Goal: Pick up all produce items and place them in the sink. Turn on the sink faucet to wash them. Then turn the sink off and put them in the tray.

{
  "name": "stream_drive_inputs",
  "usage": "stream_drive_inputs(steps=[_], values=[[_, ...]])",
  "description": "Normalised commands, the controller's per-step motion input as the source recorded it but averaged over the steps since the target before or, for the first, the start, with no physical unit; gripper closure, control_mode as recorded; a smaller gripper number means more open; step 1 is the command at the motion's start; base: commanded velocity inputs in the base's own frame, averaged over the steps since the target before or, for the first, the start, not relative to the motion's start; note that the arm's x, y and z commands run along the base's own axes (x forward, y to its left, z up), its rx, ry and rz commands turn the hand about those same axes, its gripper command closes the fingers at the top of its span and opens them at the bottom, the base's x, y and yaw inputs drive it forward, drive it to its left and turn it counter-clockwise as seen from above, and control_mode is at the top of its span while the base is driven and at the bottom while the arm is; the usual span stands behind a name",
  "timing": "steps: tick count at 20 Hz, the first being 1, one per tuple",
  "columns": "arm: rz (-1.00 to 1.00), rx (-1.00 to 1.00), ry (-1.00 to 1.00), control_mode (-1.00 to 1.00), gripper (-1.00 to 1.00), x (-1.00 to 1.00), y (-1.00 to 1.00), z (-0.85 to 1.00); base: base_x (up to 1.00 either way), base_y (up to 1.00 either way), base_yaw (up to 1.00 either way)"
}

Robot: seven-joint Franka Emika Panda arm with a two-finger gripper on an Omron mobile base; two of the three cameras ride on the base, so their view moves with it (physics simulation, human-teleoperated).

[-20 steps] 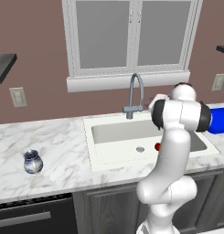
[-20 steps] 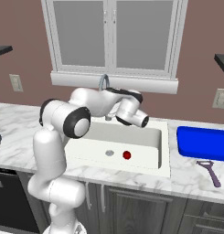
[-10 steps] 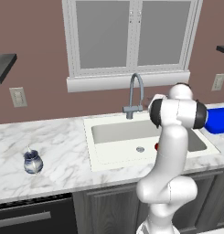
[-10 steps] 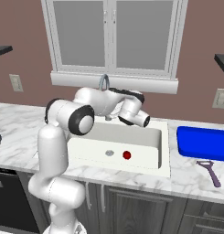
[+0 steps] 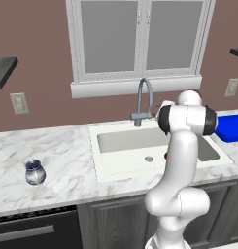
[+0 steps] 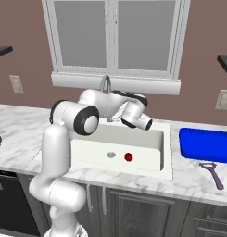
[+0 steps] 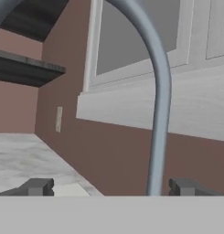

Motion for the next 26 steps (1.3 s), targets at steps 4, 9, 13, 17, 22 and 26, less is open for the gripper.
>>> stream_drive_inputs(steps=[4, 9, 13, 17, 22, 26], values=[[0.00, -0.01, -0.02, -1.00, -1.00, 0.22, 0.00, -0.04, 0.00, 0.00, 0.00], [0.00, 0.00, 0.00, -1.00, -1.00, 0.24, 0.00, 0.00, 0.00, 0.00, 0.00], [0.00, 0.00, 0.00, -1.00, -1.00, 0.25, -0.02, 0.00, 0.00, 0.00, 0.00], [0.00, 0.00, 0.00, -1.00, -1.00, 0.24, -0.03, -0.04, 0.00, 0.00, 0.00], [0.00, 0.00, 0.00, -1.00, -1.00, 0.22, -0.02, -0.10, 0.00, 0.00, 0.00], [0.00, 0.00, 0.00, -1.00, -1.00, 0.21, -0.01, -0.13, 0.00, 0.00, 0.00]])
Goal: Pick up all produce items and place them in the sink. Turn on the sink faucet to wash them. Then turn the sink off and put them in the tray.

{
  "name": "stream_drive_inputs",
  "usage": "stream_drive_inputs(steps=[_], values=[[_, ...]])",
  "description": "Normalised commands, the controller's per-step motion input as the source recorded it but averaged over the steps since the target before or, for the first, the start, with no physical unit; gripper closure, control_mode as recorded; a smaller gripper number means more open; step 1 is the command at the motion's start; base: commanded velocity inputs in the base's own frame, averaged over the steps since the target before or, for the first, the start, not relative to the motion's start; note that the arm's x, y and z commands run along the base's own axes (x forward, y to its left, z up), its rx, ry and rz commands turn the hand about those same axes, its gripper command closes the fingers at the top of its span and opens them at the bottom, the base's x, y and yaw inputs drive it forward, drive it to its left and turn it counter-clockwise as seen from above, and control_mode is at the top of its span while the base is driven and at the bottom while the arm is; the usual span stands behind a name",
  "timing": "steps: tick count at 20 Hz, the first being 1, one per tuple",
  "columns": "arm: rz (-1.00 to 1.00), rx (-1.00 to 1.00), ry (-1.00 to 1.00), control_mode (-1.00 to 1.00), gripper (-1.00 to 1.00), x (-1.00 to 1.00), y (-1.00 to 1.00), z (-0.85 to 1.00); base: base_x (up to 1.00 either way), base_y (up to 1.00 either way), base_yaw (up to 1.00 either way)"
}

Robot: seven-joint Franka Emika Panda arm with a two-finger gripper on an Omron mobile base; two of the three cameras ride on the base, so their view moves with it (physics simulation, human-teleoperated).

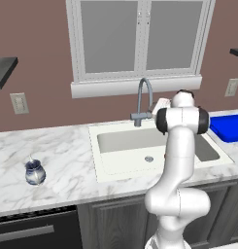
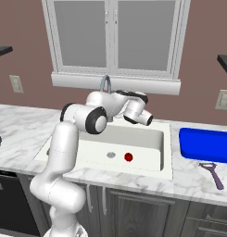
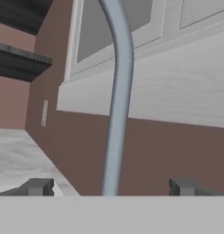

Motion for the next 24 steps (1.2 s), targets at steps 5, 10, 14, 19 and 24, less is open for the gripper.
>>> stream_drive_inputs(steps=[5, 10, 14, 19, 24], values=[[0.00, 0.00, 0.00, -1.00, -1.00, 0.20, -0.08, -0.15, 0.00, 0.00, 0.00], [0.00, 0.00, 0.00, -1.00, -1.00, 0.19, -0.14, -0.13, 0.00, 0.00, 0.00], [0.00, 0.00, 0.00, -1.00, -1.00, 0.18, -0.13, -0.11, 0.00, 0.00, 0.00], [0.00, 0.00, 0.01, -1.00, -1.00, 0.17, -0.03, -0.11, 0.00, 0.00, 0.00], [0.00, -0.01, 0.04, -1.00, -1.00, 0.19, 0.00, -0.12, 0.00, 0.00, 0.00]])
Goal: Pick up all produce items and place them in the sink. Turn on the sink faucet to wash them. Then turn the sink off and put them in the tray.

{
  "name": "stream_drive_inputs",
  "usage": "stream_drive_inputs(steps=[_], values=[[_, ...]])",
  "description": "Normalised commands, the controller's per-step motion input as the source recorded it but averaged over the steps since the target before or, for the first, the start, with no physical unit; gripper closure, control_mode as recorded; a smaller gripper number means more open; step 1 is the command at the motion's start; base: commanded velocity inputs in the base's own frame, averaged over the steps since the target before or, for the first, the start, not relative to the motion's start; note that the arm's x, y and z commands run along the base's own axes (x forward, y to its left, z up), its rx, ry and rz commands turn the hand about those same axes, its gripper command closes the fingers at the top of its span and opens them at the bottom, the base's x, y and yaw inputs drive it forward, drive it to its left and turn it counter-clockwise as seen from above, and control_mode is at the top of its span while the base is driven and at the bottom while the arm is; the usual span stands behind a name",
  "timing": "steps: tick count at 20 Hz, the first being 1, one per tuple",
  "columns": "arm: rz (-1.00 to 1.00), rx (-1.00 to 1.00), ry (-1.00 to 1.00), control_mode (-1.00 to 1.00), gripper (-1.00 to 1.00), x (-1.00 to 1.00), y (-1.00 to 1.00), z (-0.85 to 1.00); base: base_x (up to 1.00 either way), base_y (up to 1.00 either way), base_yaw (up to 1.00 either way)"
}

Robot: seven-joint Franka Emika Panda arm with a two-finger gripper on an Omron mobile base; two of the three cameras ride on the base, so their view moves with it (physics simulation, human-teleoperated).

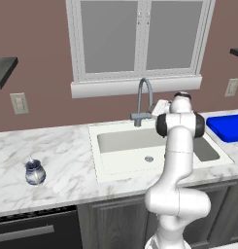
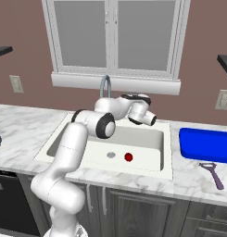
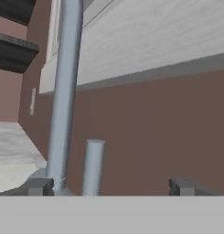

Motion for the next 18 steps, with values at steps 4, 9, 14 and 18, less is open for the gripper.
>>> stream_drive_inputs(steps=[4, 9, 14, 18], values=[[0.01, -0.01, 0.06, -1.00, -1.00, 0.23, 0.00, -0.09, 0.00, 0.00, 0.00], [0.01, 0.00, 0.03, -1.00, -1.00, 0.13, 0.00, -0.02, 0.00, 0.00, 0.00], [0.00, 0.00, 0.01, -1.00, -1.00, 0.02, 0.06, 0.00, 0.00, 0.00, 0.00], [0.00, -0.02, 0.00, -1.00, -1.00, 0.00, 0.17, 0.00, 0.00, 0.00, 0.00]])
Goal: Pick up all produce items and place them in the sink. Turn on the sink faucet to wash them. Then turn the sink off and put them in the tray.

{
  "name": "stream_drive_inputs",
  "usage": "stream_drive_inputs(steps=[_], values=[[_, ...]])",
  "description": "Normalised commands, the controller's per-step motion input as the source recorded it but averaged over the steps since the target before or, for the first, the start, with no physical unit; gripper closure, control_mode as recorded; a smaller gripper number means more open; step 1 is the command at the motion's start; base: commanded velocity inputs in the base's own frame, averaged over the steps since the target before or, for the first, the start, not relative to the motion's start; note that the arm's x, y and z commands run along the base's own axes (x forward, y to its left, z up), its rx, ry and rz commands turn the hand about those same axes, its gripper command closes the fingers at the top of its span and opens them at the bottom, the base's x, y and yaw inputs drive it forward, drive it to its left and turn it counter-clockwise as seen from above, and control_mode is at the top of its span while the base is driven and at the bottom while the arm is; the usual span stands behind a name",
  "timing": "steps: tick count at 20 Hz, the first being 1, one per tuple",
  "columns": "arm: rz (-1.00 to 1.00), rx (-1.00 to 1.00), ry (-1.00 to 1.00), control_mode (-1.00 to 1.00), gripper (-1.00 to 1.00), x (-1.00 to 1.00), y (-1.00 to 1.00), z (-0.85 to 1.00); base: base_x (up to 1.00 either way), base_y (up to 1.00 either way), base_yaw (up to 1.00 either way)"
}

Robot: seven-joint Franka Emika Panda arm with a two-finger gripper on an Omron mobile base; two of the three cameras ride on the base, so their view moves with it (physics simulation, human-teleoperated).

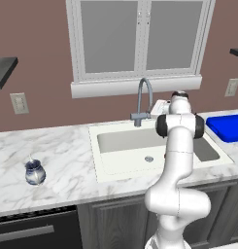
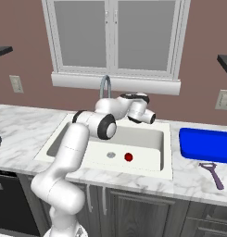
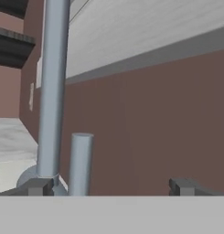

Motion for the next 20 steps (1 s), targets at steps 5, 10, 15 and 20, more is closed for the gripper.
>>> stream_drive_inputs(steps=[5, 10, 15, 20], values=[[0.00, -0.01, 0.00, -1.00, -1.00, 0.00, 0.11, 0.01, 0.00, 0.00, 0.00], [0.00, 0.00, 0.00, -1.00, -1.00, -0.01, 0.00, 0.06, 0.00, 0.00, 0.00], [0.00, -0.01, 0.00, -1.00, -1.00, 0.15, 0.00, 0.00, 0.00, 0.00, 0.00], [0.00, -0.01, 0.00, -1.00, -1.00, 0.17, 0.07, 0.00, 0.00, 0.00, 0.00]])
